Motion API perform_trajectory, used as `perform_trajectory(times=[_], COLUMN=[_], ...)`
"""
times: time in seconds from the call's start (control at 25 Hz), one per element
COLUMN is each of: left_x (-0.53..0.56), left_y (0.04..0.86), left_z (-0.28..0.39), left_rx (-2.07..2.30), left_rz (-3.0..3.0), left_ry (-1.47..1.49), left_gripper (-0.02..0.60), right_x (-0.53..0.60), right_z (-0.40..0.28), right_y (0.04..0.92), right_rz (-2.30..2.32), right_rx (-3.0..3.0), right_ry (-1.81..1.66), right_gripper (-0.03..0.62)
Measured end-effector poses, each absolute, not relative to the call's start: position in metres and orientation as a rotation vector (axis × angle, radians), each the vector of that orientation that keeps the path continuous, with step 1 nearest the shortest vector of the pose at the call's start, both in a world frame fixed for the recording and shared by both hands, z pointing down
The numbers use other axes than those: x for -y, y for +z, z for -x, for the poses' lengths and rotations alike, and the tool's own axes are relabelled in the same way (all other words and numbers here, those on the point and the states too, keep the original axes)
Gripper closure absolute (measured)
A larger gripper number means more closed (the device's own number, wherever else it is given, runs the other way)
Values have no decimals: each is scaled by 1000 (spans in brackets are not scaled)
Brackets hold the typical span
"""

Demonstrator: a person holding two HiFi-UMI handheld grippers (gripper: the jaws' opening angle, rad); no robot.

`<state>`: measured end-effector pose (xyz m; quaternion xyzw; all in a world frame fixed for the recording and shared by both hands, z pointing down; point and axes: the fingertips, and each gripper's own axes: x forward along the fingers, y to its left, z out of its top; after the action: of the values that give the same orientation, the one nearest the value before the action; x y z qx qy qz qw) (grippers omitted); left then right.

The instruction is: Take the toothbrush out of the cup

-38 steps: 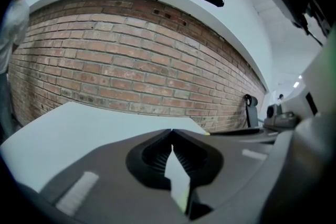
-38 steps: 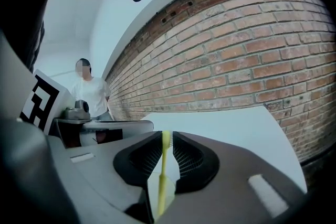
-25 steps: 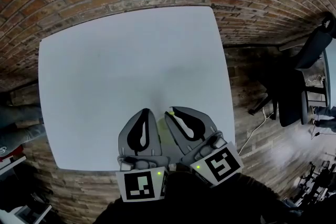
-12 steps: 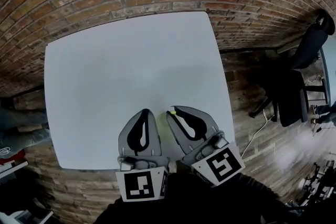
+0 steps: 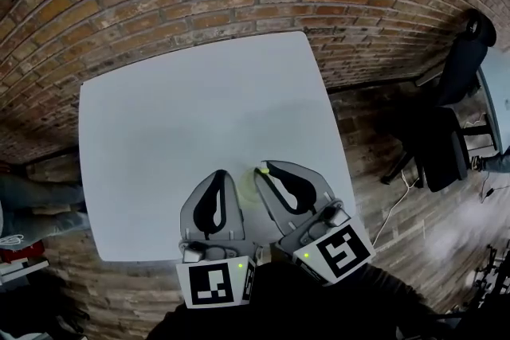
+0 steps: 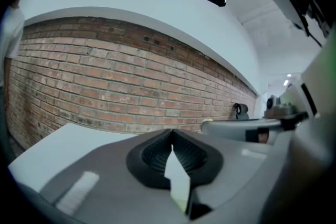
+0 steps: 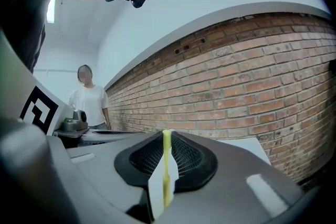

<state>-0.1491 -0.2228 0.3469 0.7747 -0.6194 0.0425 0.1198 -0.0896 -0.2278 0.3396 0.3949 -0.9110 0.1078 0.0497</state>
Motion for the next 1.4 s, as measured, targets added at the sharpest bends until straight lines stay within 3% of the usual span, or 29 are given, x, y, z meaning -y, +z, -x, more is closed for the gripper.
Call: perform_trajectory(times=[0.72,1.4], left_x=[190,148], left_y=[274,263], left_z=[153,139], left_rx=[1824,1852], left_rz=[-2473,-2521], left_ry=[-28,-27], left_gripper=[574,574], right_x=[190,142], right_z=[95,78], right_y=[251,228], right_rz=[-1342,-1362], right_rx=[2879,2942], right_ry=[32,-56], right_gripper=[548,548])
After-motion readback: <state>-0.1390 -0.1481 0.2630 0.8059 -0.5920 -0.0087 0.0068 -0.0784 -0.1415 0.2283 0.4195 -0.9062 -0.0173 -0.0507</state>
